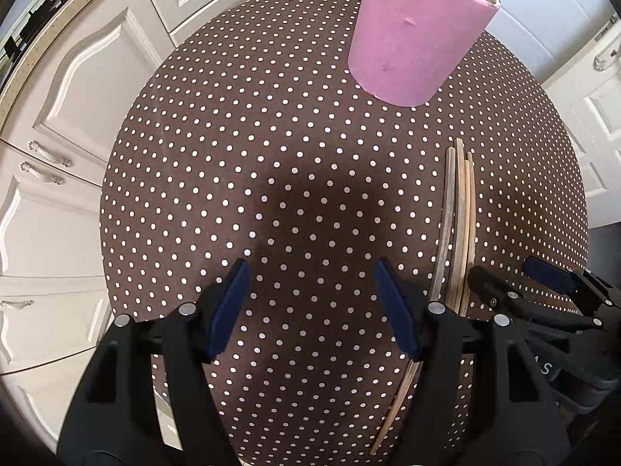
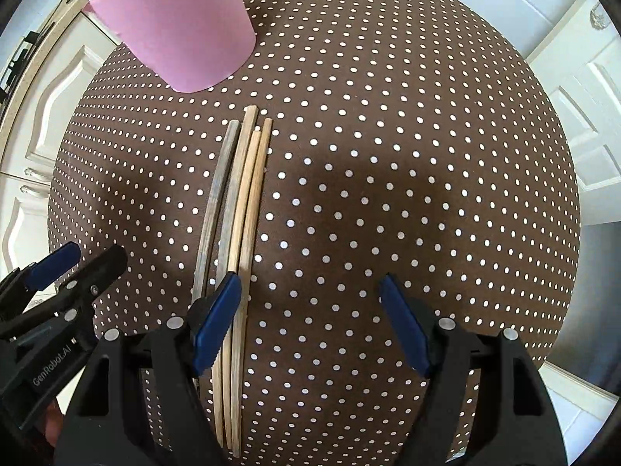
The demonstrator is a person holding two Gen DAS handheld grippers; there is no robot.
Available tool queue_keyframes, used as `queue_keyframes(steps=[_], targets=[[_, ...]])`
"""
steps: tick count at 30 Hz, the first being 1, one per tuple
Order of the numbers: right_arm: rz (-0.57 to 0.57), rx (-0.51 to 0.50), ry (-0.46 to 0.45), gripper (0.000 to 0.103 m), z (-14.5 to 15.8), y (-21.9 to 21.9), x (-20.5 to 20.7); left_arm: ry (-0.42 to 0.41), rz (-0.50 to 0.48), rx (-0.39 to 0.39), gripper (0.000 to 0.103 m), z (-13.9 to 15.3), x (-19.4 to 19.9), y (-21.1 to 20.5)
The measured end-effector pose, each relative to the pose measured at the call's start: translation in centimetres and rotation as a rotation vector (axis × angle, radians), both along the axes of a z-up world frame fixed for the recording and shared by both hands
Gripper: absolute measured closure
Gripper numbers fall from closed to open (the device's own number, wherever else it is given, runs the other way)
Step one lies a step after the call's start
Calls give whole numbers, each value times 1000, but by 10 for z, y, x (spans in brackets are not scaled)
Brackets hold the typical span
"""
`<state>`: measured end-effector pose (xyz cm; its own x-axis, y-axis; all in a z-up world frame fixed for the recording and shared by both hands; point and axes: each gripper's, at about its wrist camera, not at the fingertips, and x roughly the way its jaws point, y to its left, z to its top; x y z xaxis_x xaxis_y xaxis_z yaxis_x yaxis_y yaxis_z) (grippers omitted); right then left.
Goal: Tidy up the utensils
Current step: 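Withdraw both open tools from the cup back over the chopstick pile, then close the right gripper on a wooden chopstick while the left gripper grasps another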
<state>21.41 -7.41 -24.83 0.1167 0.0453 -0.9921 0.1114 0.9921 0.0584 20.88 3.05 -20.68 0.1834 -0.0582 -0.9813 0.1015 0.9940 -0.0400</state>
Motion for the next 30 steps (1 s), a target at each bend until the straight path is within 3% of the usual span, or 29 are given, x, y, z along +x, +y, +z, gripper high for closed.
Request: queue_keyframes(steps=[9, 17, 20, 25, 30], targets=[[37, -38, -8, 31, 1, 16, 9, 4, 21, -5, 38, 0, -7, 6], [165, -4, -56, 72, 6, 46, 5, 14, 22, -13, 38, 0, -16, -2], [194, -21, -68, 82, 3, 52, 4, 22, 19, -15, 37, 0, -19, -8], [214, -25, -79, 93, 3, 54, 4, 34, 22, -25, 37, 0, -20, -13], [183, 41, -73, 98, 2, 40, 3, 48, 0, -37, 37, -2, -20, -20]])
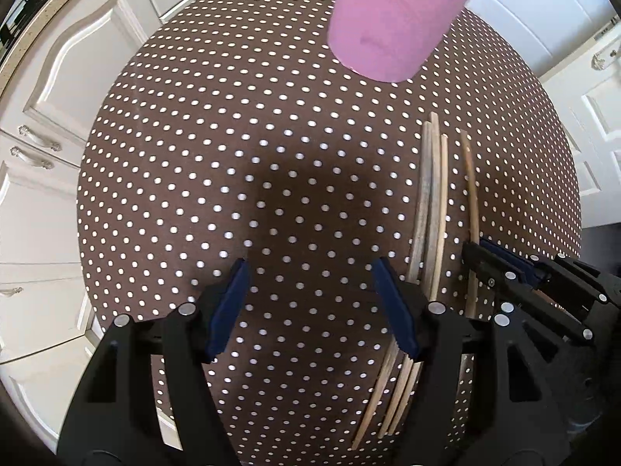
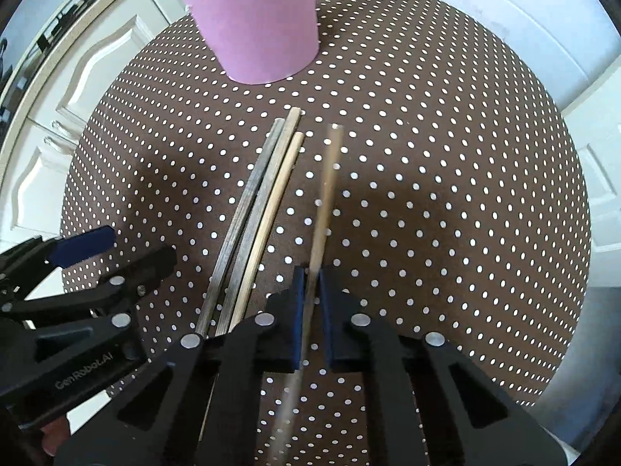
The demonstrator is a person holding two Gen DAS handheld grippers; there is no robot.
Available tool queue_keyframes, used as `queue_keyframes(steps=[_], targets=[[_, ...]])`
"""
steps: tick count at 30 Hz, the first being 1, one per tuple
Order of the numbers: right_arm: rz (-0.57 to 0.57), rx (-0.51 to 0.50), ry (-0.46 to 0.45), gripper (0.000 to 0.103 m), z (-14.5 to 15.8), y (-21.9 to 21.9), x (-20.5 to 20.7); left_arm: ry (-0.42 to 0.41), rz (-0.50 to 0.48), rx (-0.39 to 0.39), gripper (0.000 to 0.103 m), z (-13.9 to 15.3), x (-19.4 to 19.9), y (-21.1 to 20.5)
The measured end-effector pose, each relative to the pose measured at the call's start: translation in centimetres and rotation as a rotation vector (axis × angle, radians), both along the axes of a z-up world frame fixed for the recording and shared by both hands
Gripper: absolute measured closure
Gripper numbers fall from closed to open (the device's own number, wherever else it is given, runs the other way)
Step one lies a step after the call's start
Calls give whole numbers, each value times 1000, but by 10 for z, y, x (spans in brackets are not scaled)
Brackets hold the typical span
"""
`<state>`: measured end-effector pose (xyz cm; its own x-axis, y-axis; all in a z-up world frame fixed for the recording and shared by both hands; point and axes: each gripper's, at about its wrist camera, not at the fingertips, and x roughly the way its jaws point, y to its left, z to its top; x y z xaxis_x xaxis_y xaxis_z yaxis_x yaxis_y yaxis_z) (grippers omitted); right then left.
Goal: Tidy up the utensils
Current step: 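Close the right gripper on a wooden chopstick while the left gripper grasps another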
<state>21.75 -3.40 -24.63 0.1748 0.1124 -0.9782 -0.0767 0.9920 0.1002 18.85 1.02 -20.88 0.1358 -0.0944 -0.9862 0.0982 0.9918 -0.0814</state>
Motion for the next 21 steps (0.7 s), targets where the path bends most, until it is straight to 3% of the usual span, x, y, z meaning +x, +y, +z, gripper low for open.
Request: queue_keyframes(steps=[7, 21], targets=[[-21, 39, 19, 98, 1, -14, -3, 30, -45, -42, 37, -4, 2, -17], [-65, 100, 33, 98, 9, -50, -5, 40, -85, -17, 35, -7, 17, -36]])
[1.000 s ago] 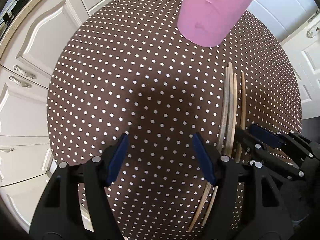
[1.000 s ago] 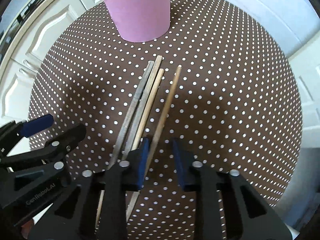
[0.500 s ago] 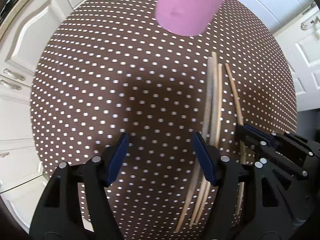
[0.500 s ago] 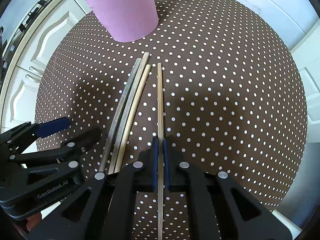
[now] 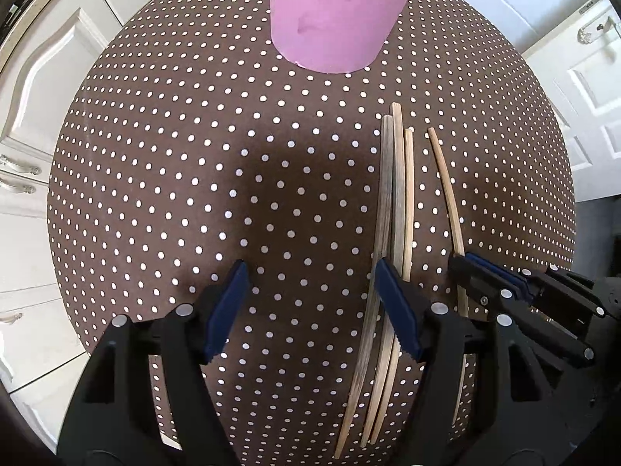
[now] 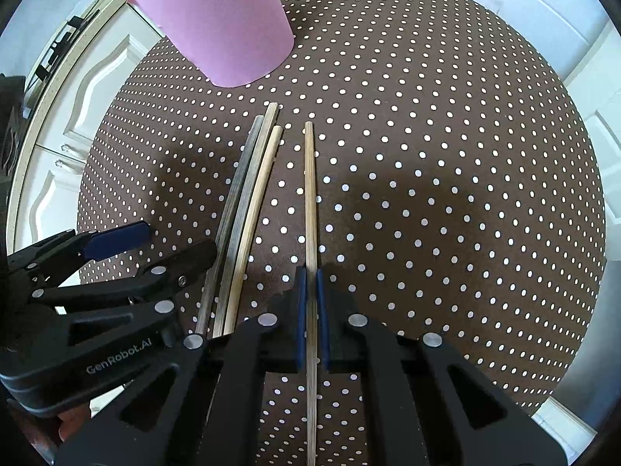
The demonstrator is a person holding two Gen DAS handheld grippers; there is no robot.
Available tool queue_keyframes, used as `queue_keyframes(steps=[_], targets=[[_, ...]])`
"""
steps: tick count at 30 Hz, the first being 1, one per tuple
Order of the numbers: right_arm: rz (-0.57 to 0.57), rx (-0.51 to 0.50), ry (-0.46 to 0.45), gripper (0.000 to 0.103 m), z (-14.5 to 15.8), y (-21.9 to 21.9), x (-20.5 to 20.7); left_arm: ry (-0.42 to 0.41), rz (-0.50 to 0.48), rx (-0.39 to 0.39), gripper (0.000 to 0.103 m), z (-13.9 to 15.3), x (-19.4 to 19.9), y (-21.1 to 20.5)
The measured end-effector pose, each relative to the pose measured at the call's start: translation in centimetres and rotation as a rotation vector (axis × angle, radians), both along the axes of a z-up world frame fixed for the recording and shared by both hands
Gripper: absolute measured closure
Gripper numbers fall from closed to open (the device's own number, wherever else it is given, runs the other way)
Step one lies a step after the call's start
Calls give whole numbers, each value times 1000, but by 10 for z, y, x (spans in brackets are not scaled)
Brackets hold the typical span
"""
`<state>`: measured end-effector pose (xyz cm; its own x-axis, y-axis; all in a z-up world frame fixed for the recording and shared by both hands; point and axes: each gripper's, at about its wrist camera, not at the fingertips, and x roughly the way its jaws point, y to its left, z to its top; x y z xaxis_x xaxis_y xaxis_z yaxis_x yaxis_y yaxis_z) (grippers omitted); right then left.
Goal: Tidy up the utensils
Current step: 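Close the right gripper on a wooden chopstick while the left gripper grasps another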
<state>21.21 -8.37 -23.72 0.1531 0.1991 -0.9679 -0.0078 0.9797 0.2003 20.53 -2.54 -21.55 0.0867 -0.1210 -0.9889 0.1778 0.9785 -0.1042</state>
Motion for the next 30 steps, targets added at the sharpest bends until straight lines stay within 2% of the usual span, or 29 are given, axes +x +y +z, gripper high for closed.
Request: queue_keyframes(steps=[3, 11, 14, 17, 20, 22, 24, 25, 28, 29, 30], targets=[[-8, 15, 6, 99, 0, -3, 1, 5, -10, 0, 35, -2, 7, 6], [-35, 43, 18, 99, 1, -15, 0, 18, -18, 10, 30, -13, 26, -18], [-52, 46, 22, 99, 2, -23, -1, 26, -21, 37, 28, -20, 33, -31], [-53, 44, 22, 99, 3, -27, -3, 26, -45, 108, 28, -27, 38, -50], [-52, 46, 23, 99, 4, -29, -4, 13, -42, 107, 29, -27, 41, -59], [-47, 39, 23, 99, 5, -29, -5, -14, -55, 99, 36, -26, 42, -63], [-42, 30, 22, 99, 5, -26, -5, -44, -79, 90, 64, -22, 40, -67], [-41, 27, 23, 99, 5, -25, -5, -52, -84, 88, 71, -21, 40, -70], [-44, 20, 24, 99, 5, -23, -3, -58, -53, 63, 85, -22, 44, -70], [-46, 16, 24, 98, 5, -23, -3, -60, -46, 61, 93, -22, 46, -68], [-45, 12, 24, 98, 4, -19, 0, -57, -39, 55, 95, -22, 46, -66]])
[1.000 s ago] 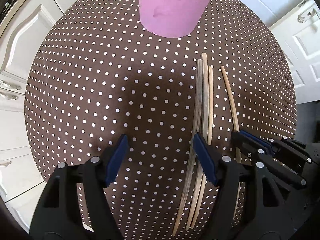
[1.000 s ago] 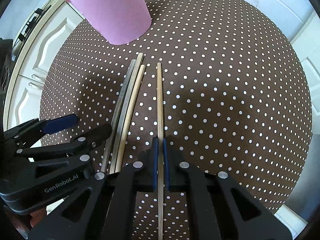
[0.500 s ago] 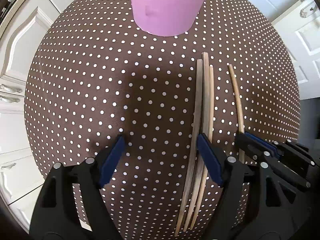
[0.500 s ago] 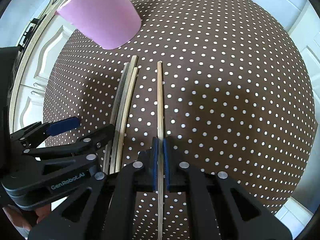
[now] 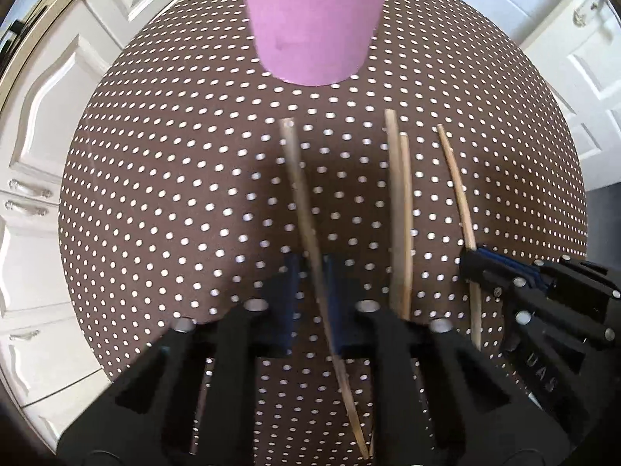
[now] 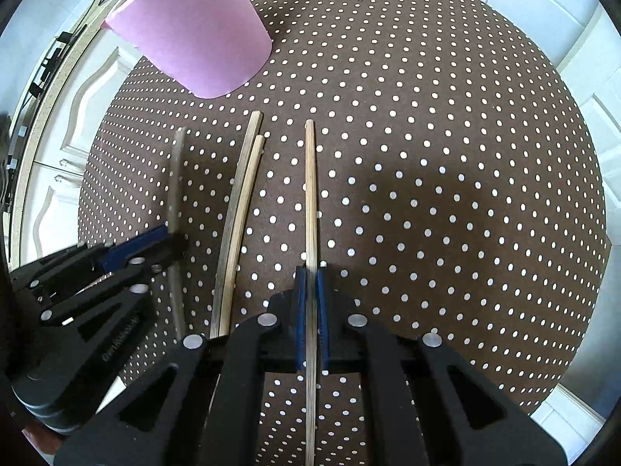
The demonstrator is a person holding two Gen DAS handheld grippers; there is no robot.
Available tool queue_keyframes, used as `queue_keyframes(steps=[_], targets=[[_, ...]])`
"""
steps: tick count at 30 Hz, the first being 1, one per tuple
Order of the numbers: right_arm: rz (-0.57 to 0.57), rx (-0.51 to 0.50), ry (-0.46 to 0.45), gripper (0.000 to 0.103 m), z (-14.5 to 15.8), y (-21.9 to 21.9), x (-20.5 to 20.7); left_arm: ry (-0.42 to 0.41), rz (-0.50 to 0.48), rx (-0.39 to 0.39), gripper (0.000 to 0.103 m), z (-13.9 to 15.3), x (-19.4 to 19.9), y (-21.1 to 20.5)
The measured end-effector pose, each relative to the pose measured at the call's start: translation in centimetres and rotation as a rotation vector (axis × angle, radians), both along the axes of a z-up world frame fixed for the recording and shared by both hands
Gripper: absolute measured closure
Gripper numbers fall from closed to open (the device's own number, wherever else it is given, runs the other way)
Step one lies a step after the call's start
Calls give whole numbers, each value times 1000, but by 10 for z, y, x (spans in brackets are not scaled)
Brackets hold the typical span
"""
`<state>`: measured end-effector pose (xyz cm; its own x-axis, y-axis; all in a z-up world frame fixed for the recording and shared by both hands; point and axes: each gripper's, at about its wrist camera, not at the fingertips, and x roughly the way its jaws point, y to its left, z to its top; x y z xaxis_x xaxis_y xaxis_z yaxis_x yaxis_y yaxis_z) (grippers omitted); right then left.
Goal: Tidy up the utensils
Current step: 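Close the right gripper on a wooden chopstick while the left gripper grasps another, then lift both held chopsticks upright and carry them over the pink cup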
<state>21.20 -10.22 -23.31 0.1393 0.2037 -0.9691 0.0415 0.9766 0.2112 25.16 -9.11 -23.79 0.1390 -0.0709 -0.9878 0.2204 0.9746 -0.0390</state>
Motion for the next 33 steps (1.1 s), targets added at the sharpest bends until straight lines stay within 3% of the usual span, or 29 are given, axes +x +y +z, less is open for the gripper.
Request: queue_keyframes(steps=[7, 17, 23, 33], targets=[[42, -55, -15, 98, 0, 18, 7, 1, 27, -17, 97, -5, 3, 8], [31, -40, -28, 98, 8, 11, 12, -19, 77, -35, 97, -9, -11, 33], [21, -20, -73, 98, 25, 8, 17, -54, 103, -42, 97, 10, -12, 64], [-33, 16, -188, 98, 72, -12, 23, -191, 157, -68, 97, 53, -12, 95]])
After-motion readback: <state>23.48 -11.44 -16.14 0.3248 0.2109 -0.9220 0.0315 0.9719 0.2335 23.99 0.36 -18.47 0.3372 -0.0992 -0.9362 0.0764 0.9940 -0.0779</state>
